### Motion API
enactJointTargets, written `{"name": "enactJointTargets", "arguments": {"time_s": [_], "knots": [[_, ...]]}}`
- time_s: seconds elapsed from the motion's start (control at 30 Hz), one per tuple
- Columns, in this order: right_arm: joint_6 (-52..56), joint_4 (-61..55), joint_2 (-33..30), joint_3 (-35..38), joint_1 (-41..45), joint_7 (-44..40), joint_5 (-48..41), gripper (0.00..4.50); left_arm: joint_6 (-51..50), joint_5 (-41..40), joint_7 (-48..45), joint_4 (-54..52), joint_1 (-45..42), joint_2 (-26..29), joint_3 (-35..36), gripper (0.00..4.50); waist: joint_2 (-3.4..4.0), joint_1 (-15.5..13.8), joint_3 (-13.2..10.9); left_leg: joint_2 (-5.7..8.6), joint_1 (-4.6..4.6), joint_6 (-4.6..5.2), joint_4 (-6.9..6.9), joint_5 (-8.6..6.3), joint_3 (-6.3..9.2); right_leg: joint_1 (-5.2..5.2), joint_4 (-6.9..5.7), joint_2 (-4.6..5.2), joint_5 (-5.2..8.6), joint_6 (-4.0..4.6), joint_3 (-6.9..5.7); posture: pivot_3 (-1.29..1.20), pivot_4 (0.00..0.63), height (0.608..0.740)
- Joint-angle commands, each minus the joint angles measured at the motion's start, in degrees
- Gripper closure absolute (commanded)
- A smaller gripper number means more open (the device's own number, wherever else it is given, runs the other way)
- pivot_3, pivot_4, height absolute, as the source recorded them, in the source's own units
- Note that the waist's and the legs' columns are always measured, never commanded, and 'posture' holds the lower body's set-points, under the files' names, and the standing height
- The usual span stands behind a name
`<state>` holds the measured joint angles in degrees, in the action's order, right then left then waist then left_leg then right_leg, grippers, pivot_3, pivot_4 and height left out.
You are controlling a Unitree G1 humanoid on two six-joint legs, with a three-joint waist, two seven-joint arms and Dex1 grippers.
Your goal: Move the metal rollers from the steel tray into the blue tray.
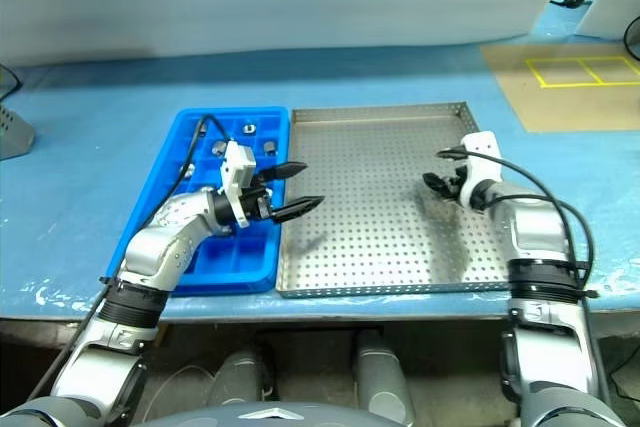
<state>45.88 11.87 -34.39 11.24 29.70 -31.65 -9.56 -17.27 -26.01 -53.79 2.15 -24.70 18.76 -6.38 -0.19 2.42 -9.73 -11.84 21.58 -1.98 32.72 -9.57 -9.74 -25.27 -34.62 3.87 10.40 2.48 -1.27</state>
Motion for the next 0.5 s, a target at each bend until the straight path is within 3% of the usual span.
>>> {"name": "enactJointTargets", "arguments": {"time_s": [0.03,0.5], "knots": [[2.4,-3.9,-2.9,1.3,-1.0,-1.8,-2.1,0.55,0.9,-0.1,-0.7,-0.9,-0.8,-0.2,0.5,0.0,0.0,0.0,0.0,-0.01,0.0,0.0,0.0,0.0,0.0,0.0,0.0,0.0,0.0,0.0,0.0,-0.37,0.15,0.74],[5.9,0.5,-4.1,-3.7,3.3,-5.1,-3.8,0.55,0.7,0.4,0.5,-1.6,0.2,-1.4,0.8,0.0,0.0,0.0,0.0,-0.01,0.02,0.01,0.06,-0.01,0.0,0.0,0.06,0.0,0.01,-0.03,-0.01,-0.34,0.15,0.74]]}}
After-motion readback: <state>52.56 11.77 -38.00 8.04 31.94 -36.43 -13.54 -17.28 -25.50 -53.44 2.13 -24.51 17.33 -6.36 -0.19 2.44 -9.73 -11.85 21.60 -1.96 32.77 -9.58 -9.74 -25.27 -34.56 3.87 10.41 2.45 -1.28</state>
